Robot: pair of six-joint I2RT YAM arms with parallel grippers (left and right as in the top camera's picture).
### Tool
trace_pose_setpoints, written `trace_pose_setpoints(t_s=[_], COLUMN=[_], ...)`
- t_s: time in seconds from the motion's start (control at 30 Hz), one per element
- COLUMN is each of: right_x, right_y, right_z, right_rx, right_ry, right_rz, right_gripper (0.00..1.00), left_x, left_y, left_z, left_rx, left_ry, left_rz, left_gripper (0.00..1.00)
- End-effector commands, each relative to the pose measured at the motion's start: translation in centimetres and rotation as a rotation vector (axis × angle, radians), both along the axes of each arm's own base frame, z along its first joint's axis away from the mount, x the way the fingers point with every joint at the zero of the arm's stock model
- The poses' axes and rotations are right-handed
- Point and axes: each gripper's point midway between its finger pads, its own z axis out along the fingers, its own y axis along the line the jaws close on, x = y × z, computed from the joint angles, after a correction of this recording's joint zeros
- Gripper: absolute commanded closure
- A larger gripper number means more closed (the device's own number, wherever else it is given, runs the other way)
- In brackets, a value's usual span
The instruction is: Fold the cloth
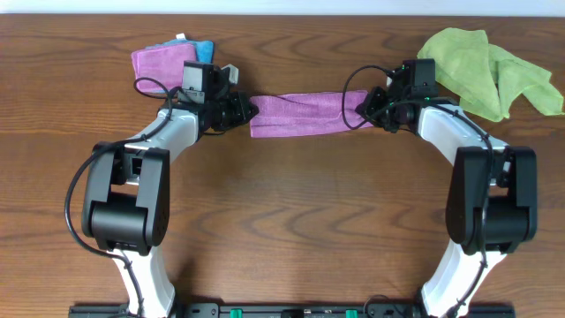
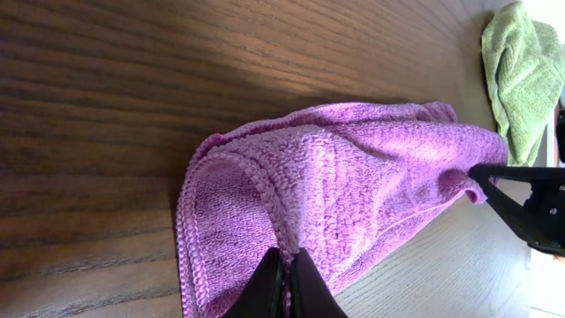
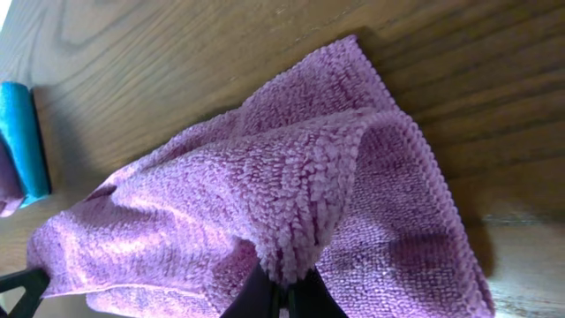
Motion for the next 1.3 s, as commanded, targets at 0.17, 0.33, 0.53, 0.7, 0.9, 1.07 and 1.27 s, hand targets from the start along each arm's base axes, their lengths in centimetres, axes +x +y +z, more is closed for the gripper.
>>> trace_pose_setpoints(t_s=[0.17, 0.33, 0.53, 0.7, 0.9, 1.07, 1.27], right_x=[0.8, 0.8, 0.9, 0.8, 0.6, 0.6, 0.2], right_y=[-1.2, -1.3, -0.7, -0.5, -1.2, -1.9, -2.4], right_z=[-0.1, -0.1, 0.2, 0.6, 1.6, 4.0, 7.4], right_rx=[-0.017, -0.016, 0.013, 0.048, 0.088, 0.059, -0.011], right_ry=[-0.003, -0.002, -0.013, -0.016, 0.0, -0.012, -0.005], right_rz=[-0.041, -0.041, -0.024, -0.01, 0.011, 0.045, 0.104], right_gripper=[0.99, 0.98, 0.2, 0.01, 0.01, 0.01, 0.01], left_x=[0.1, -0.3, 0.0, 0.4, 0.4, 0.6, 0.5], left_y=[-0.9, -1.9, -1.5, -0.5, -0.8, -1.5, -0.7], left_z=[0.0, 0.0, -0.1, 0.0, 1.0, 3.2, 8.2], left_rx=[0.016, 0.018, 0.029, 0.027, -0.02, -0.064, 0.01], left_ry=[-0.022, -0.025, -0.028, -0.027, -0.031, -0.068, -0.216], left_rz=[-0.035, -0.059, -0.045, -0.023, -0.041, -0.073, -0.092], left_gripper=[0.94, 0.94, 0.17, 0.05, 0.05, 0.05, 0.05])
